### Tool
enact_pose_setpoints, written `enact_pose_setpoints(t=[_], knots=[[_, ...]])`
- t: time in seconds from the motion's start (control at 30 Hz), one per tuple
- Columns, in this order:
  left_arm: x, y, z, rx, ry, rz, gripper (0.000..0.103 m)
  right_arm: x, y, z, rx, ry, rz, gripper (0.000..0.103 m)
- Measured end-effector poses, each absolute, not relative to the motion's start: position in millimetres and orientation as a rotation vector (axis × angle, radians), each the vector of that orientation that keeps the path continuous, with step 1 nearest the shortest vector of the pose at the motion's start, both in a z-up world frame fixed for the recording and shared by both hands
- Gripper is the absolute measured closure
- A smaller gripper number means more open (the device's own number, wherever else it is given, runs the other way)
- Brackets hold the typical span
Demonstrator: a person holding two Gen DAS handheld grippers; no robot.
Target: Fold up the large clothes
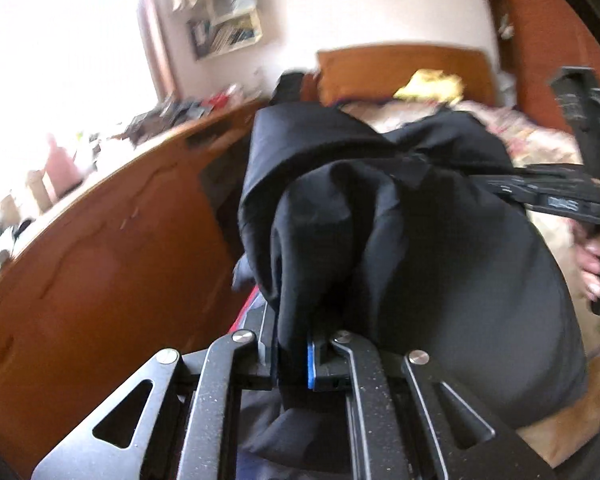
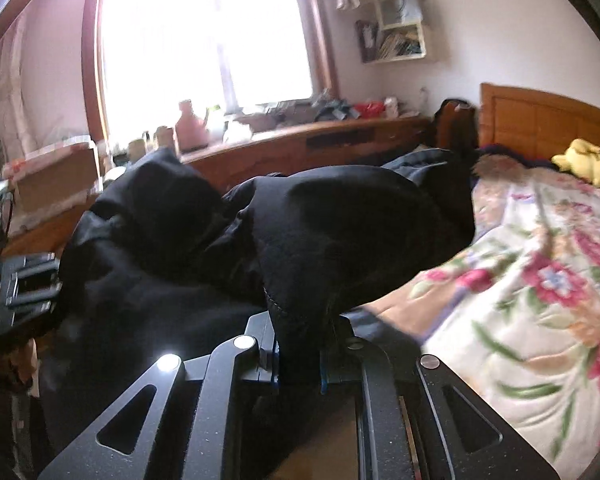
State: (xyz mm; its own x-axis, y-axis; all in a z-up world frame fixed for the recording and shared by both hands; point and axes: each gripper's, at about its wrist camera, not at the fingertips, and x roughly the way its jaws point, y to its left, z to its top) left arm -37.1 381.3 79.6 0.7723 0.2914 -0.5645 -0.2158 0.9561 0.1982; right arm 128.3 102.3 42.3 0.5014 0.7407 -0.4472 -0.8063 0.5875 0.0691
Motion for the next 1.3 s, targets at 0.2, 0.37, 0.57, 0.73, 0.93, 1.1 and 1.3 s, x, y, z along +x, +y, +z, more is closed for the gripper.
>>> enact_pose_setpoints(t=[0.2, 0.37, 0.57, 0.73, 0.93, 1.1, 1.3], knots=[[-50.0, 397.9, 32.1, 0.037, 0.662, 0.299, 0.090, 161.3, 124.3, -9.8, -0.267, 0.588, 0.915, 0.058], [-50.7, 389.1, 35.2, 0.051, 0.648, 0.320, 0.089, 145.1, 99.9, 10.4, -0.232, 0.511, 0.887, 0.052], [-69.5, 387.9, 45.0, 0.068, 0.612, 0.356, 0.075, 122.9, 89.7, 25.0, -0.178, 0.435, 0.979, 0.052], [-90.1, 369.7, 56.6, 0.082, 0.557, 0.369, 0.064, 133.8, 131.1, -19.5, -0.278, 0.567, 0.957, 0.052], [-107.3, 336.8, 79.6, 0.081, 0.497, 0.327, 0.062, 154.2, 136.3, -41.4, -0.276, 0.615, 0.909, 0.052], [-107.8, 304.9, 87.4, 0.066, 0.466, 0.282, 0.061, 131.8, 108.4, -25.2, -0.284, 0.567, 0.878, 0.052], [-93.5, 251.2, 83.9, 0.059, 0.443, 0.211, 0.061, 108.5, 28.1, -18.5, -0.229, 0.506, 0.814, 0.040]])
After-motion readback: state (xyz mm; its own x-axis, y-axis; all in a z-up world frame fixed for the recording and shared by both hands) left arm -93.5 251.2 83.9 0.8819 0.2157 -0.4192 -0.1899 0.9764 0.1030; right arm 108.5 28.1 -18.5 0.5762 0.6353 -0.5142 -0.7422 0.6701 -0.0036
